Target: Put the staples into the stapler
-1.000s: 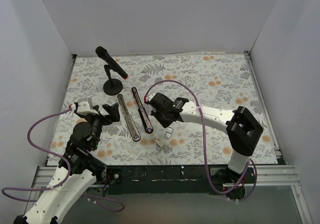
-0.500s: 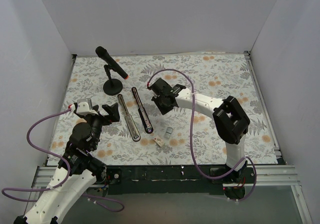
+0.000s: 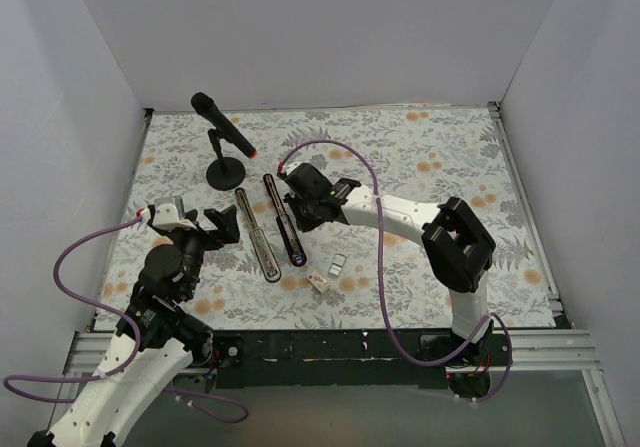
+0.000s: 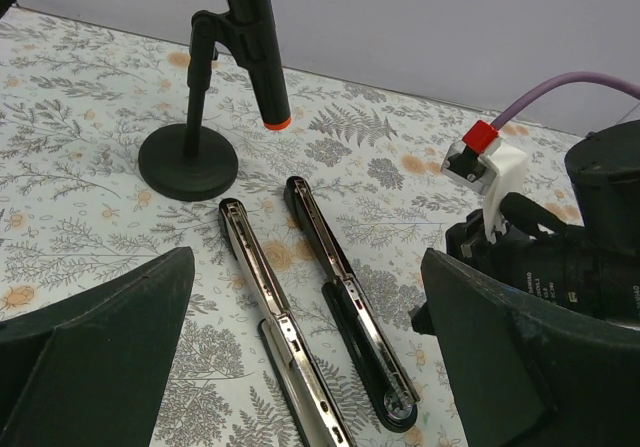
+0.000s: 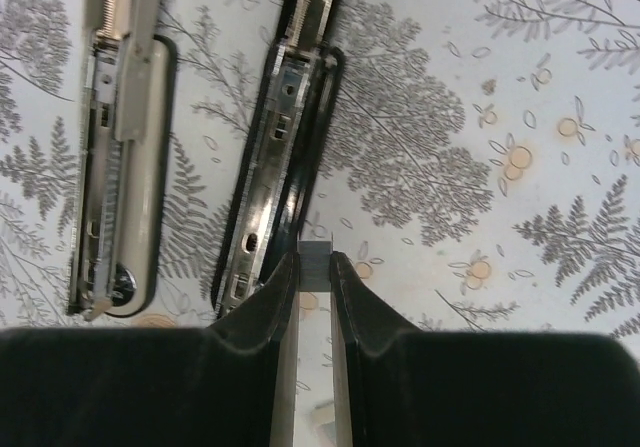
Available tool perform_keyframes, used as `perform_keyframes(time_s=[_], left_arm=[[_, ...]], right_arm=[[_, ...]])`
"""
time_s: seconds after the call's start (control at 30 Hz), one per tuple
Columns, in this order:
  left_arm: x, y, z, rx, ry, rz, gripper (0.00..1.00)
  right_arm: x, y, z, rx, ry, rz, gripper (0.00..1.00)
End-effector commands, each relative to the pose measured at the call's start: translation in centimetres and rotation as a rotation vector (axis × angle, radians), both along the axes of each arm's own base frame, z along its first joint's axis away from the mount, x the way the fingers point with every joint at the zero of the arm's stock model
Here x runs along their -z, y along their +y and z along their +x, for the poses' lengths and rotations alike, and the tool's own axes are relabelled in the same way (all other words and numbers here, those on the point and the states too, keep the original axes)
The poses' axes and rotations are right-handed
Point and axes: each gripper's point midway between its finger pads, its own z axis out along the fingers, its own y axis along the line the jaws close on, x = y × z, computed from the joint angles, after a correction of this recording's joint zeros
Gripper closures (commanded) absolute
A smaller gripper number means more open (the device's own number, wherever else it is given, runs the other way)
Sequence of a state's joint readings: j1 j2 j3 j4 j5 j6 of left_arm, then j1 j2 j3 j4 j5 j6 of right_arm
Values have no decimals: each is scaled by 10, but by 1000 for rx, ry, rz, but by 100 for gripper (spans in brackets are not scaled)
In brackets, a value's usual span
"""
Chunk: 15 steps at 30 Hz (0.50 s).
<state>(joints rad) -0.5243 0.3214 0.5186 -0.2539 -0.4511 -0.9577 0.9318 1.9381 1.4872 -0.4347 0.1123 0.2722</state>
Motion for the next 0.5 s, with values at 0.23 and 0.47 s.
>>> perform_keyframes(time_s=[0.23, 0.47], left_arm=[[-2, 0, 0, 7, -13, -4, 2], [-2, 0, 0, 5, -13, -4, 2]], right_arm=[[-30, 43, -1, 81, -109, 168, 81], [-21, 45, -2, 84, -109, 148, 81]])
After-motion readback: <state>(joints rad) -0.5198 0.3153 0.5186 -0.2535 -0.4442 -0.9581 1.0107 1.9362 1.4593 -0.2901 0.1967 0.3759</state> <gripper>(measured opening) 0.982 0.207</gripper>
